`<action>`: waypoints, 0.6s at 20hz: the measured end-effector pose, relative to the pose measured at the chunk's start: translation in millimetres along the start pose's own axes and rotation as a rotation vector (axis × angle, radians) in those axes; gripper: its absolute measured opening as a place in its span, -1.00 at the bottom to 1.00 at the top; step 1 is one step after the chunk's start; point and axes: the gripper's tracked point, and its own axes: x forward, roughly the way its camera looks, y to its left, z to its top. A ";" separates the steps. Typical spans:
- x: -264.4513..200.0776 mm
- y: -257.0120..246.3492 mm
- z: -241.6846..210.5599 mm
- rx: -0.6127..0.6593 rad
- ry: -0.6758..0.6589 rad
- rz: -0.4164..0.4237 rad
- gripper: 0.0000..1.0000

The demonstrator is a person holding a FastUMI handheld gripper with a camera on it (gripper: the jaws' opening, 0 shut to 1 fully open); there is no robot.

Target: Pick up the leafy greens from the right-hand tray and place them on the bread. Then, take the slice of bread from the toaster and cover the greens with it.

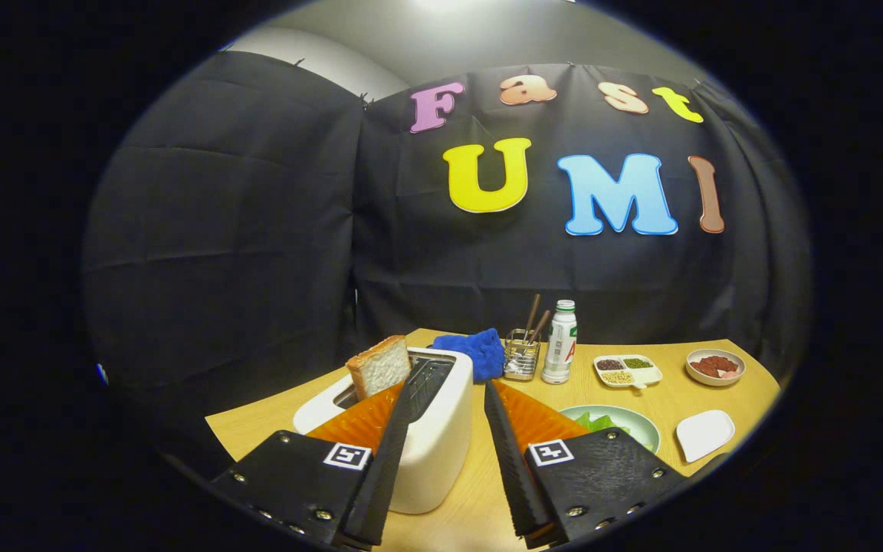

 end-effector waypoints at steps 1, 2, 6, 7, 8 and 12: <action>4.8 8.4 -1.5 -0.001 0.001 0.010 0.21; 8.6 16.2 -1.5 0.002 0.003 0.021 0.21; 32.5 49.8 -3.1 -0.008 0.028 0.076 0.21; 37.4 54.0 -6.5 -0.007 0.036 0.082 0.21; 42.6 57.3 -8.0 -0.003 0.043 0.083 0.21; 61.7 59.2 -6.1 0.001 0.045 0.041 0.21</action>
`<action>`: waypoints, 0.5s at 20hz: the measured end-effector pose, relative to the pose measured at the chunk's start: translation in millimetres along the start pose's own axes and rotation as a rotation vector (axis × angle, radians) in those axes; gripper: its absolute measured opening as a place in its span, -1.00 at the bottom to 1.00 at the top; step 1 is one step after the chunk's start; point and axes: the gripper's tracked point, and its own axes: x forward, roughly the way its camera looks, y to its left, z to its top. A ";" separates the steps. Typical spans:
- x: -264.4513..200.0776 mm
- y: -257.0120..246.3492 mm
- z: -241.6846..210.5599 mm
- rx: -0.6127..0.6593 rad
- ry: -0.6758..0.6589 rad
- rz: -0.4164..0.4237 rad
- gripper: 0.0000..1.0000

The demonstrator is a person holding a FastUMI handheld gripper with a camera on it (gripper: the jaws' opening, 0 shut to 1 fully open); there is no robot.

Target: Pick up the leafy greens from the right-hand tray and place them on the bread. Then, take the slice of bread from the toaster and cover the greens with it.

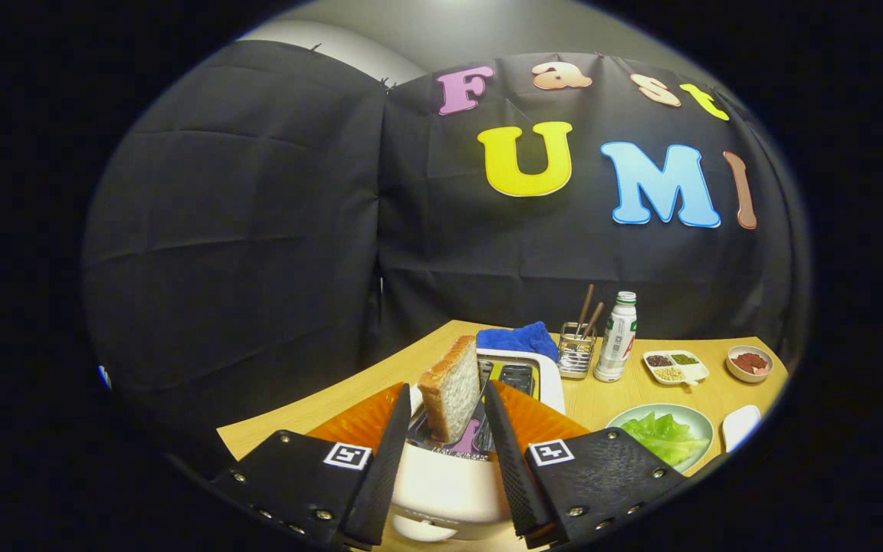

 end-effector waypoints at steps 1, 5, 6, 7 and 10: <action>3.6 0.7 -1.0 -0.001 0.000 -0.006 0.21; 13.7 0.1 2.4 -0.015 -0.002 -0.045 0.21; 13.4 -2.1 -0.3 -0.021 -0.002 -0.057 0.19; 20.0 -2.9 1.5 -0.034 -0.012 -0.064 0.12; 22.5 -6.5 -0.8 -0.100 -0.009 -0.083 -0.63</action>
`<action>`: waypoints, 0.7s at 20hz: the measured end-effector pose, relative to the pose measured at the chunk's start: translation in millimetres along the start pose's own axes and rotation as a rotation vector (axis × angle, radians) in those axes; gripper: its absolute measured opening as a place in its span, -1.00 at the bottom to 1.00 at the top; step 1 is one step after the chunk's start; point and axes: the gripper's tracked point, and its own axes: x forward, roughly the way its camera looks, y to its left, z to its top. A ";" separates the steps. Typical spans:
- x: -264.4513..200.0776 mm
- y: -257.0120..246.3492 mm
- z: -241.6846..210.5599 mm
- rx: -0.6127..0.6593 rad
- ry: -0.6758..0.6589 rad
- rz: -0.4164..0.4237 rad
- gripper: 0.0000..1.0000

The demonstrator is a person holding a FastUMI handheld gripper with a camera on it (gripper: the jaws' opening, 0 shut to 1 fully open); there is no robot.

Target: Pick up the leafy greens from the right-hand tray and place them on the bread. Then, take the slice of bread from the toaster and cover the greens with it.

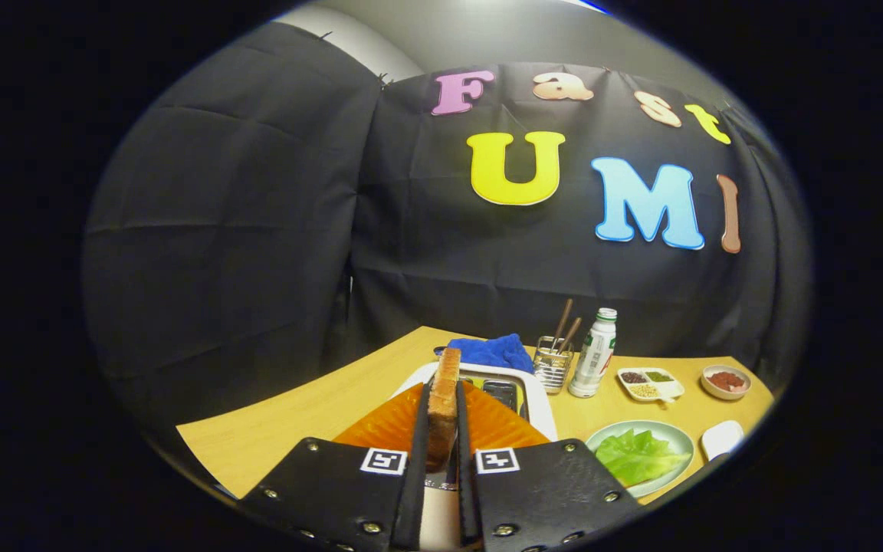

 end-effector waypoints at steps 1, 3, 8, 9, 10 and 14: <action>1.8 5.6 -6.0 0.011 0.019 0.022 -0.51; 4.9 2.0 -7.3 0.050 0.024 0.033 -0.88; -1.6 0.5 -2.7 0.094 0.029 0.069 -0.88; -1.3 0.3 -2.1 0.101 0.028 0.082 -0.88; -2.6 0.3 2.1 0.107 0.022 0.090 -0.88; -9.5 -4.2 27.2 0.105 -0.026 0.103 -0.88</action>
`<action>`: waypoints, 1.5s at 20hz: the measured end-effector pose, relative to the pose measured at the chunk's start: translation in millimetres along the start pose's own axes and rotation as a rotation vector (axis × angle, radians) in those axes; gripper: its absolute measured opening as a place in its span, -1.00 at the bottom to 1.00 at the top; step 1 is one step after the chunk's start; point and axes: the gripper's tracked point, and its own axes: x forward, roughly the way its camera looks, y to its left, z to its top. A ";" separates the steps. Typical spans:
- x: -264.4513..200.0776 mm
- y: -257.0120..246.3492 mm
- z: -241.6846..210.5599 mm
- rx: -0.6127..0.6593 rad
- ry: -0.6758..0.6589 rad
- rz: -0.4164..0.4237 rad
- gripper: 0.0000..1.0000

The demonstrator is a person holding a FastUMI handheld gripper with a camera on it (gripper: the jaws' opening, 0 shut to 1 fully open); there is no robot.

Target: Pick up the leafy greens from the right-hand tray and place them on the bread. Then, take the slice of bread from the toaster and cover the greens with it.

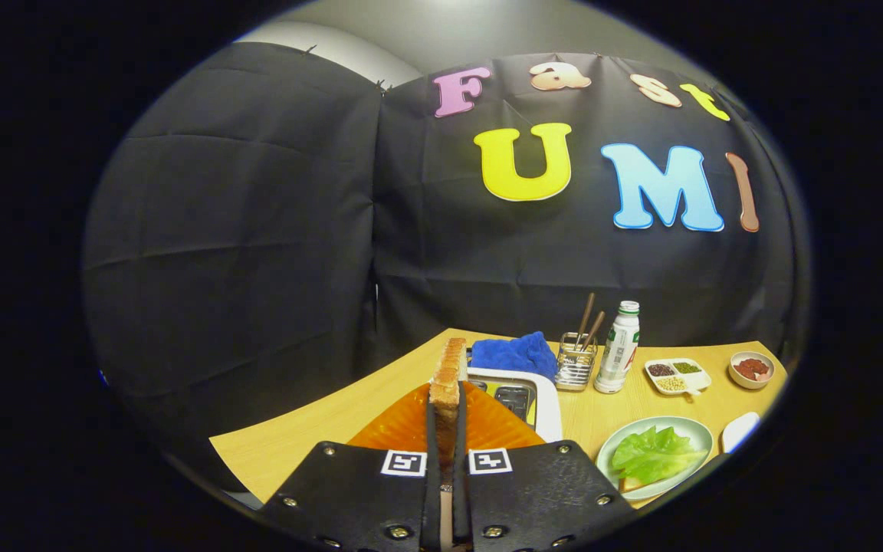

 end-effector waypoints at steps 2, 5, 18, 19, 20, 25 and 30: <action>-5.3 -2.3 14.2 0.003 -0.029 0.002 -0.88; -13.3 -6.8 30.7 0.013 -0.058 0.020 -0.88; -81.3 -117.1 59.0 0.044 -0.140 -0.105 -0.88; -85.1 -130.3 52.5 0.048 -0.131 -0.129 -0.88; -87.2 -140.0 47.7 0.046 -0.122 -0.145 -0.88; -96.7 -185.0 23.0 0.040 -0.079 -0.203 -0.88; -101.4 -220.6 4.3 0.019 -0.050 -0.293 -0.88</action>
